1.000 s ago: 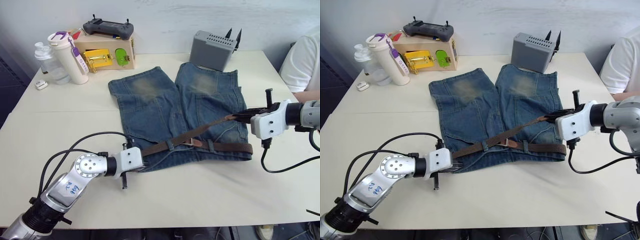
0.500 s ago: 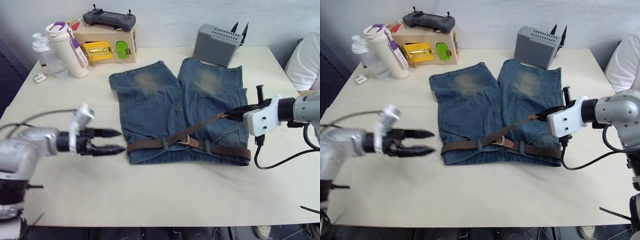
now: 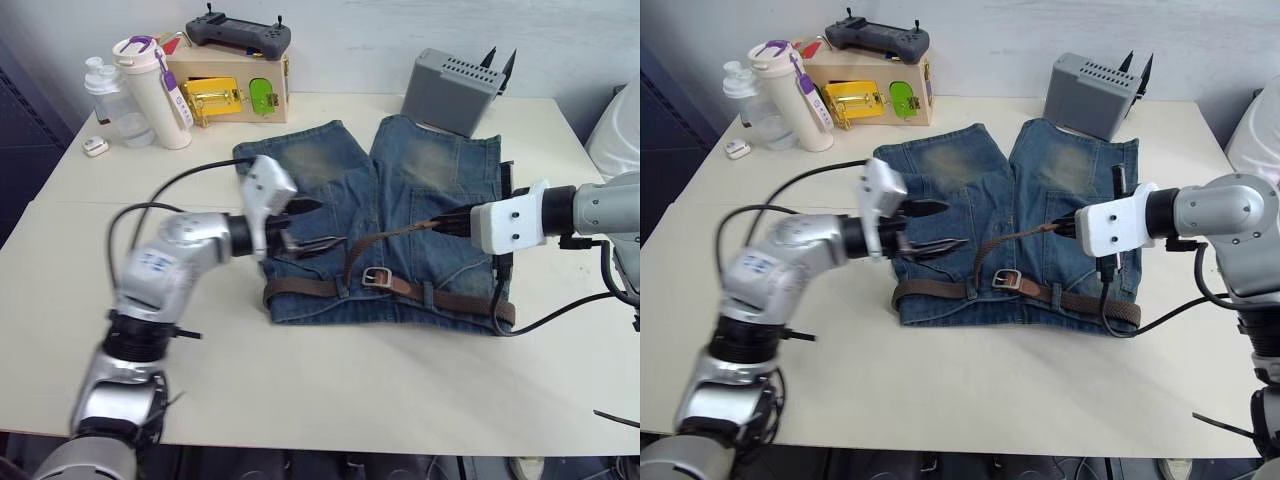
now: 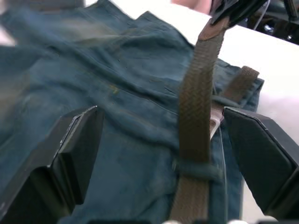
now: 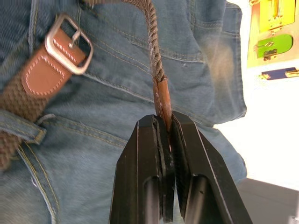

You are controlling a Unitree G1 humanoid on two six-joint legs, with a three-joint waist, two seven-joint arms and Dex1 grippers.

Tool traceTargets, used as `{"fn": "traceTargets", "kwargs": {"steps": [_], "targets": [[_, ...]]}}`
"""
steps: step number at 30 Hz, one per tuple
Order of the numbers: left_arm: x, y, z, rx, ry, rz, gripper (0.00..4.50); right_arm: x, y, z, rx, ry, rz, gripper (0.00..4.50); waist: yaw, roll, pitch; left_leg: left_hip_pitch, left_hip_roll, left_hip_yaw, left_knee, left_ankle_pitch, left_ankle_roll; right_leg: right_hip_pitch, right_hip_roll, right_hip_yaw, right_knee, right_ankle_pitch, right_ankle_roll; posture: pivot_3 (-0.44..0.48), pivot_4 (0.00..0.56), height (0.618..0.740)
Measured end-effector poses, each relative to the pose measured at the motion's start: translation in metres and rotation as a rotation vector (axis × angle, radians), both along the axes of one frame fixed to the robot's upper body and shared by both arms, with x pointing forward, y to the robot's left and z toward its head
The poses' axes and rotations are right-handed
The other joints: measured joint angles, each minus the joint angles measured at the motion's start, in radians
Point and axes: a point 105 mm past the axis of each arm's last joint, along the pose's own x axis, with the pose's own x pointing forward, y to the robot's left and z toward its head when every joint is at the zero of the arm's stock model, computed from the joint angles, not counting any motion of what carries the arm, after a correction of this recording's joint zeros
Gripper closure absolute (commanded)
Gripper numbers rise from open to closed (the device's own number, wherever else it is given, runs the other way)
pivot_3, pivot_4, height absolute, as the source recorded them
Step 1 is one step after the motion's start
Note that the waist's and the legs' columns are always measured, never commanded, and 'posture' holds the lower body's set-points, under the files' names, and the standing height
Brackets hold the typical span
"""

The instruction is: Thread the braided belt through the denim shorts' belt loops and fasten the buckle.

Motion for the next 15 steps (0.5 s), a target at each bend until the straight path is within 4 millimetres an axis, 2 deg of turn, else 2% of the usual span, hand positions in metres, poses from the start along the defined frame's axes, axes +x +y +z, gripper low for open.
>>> {"fn": "traceTargets", "kwargs": {"steps": [1,4,9,12,15], "targets": [[-0.001,-0.016,-0.004,0.042,-0.066,-0.009,0.05,-0.001,0.002,0.001,0.009,0.009,-0.002,4.5,0.0,0.0,0.0,0.0,0.0,0.001,0.0,0.0,0.0,0.0,0.0,0.0,0.0,0.0,0.0,0.0,0.15,0.735],[-0.004,-0.042,-0.009,0.061,-0.146,-0.028,0.05,-0.002,0.004,0.002,0.023,0.026,-0.015,4.5,0.001,0.0,0.0,0.0,0.0,0.001,0.0,0.0,0.0,0.0,0.001,0.0,0.0,0.0,0.0,0.0,0.15,0.735],[-0.001,-0.052,-0.009,0.08,-0.218,-0.008,0.05,-0.002,0.003,0.002,0.034,0.035,-0.034,4.5,0.001,0.0,0.0,0.001,0.0,0.001,0.0,0.001,0.0,0.0,0.001,0.0,0.002,0.0,0.0,0.0,0.15,0.735],[0.004,-0.052,-0.013,0.107,-0.238,0.009,0.89,-0.003,0.003,0.004,0.039,0.029,-0.037,4.5,0.002,0.0,0.0,0.001,0.0,0.001,0.001,0.001,0.0,0.0,0.0,0.0,0.002,0.0,0.0,0.0,0.15,0.735],[0.007,-0.057,-0.016,0.119,-0.255,0.008,2.19,-0.003,0.003,0.006,0.044,0.026,-0.043,4.5,0.004,0.0,0.0,0.001,0.0,0.001,0.001,0.001,0.0,0.0,0.0,0.0,0.002,0.0,0.0,0.0,0.15,0.735]]}}
